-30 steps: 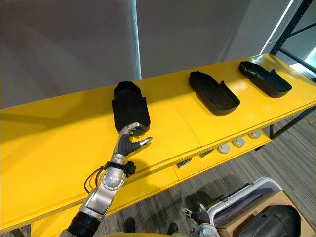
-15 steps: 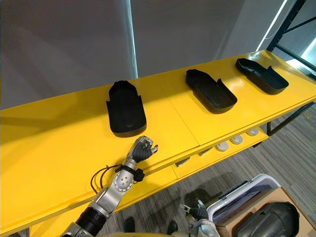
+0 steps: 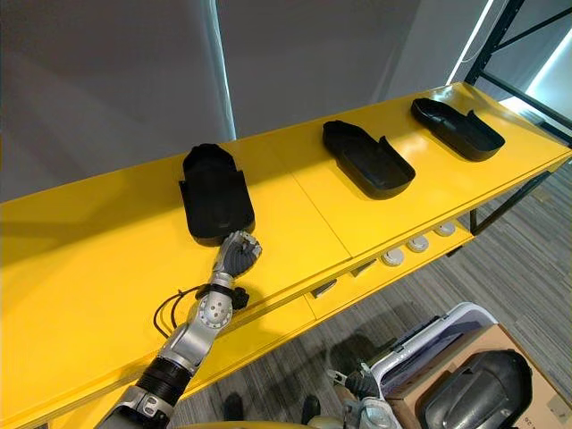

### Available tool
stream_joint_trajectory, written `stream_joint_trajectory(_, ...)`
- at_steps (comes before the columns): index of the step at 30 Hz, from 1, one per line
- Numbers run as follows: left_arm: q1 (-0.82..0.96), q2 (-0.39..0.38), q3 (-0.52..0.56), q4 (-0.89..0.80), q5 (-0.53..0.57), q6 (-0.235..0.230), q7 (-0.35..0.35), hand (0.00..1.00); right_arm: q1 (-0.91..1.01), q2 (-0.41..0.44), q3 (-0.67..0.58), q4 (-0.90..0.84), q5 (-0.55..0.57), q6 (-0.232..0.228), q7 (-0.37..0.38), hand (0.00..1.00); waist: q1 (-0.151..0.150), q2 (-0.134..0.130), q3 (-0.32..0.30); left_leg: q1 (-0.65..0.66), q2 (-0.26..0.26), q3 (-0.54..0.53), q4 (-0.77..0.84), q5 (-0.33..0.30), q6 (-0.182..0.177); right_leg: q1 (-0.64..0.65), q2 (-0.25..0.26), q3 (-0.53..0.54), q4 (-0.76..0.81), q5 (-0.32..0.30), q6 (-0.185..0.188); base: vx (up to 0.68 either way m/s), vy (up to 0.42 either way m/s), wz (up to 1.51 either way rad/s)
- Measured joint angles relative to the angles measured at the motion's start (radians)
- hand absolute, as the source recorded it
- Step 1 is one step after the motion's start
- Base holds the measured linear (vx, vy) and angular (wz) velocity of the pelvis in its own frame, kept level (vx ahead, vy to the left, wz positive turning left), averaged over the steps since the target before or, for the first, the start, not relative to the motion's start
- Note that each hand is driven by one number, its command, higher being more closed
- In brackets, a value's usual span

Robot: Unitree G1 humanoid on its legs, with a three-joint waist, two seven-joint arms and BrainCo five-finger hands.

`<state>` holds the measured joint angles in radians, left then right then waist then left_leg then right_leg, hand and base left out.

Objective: Walk over and take plastic housings, then place them on the shelf

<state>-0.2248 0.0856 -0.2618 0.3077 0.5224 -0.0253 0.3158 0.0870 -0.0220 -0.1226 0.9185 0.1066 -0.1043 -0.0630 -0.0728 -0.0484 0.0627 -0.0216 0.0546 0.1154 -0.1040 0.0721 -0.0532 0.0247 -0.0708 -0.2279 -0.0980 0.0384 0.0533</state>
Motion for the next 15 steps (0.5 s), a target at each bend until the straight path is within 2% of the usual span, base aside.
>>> stream_joint_trajectory(15, -0.018, 0.017, 0.038, 0.008, 0.001, 0.02, 0.02, 1.0, -0.002, -0.004, -0.007, 0.0, -0.006, 0.0, 0.0, 0.0, -0.002, 0.0, 0.001, -0.001, 0.001, 0.02, 0.0, -0.001, -0.001, -0.011, 0.0, 0.015, 0.0, 0.005, 0.001, -0.01, -0.001, -0.04)
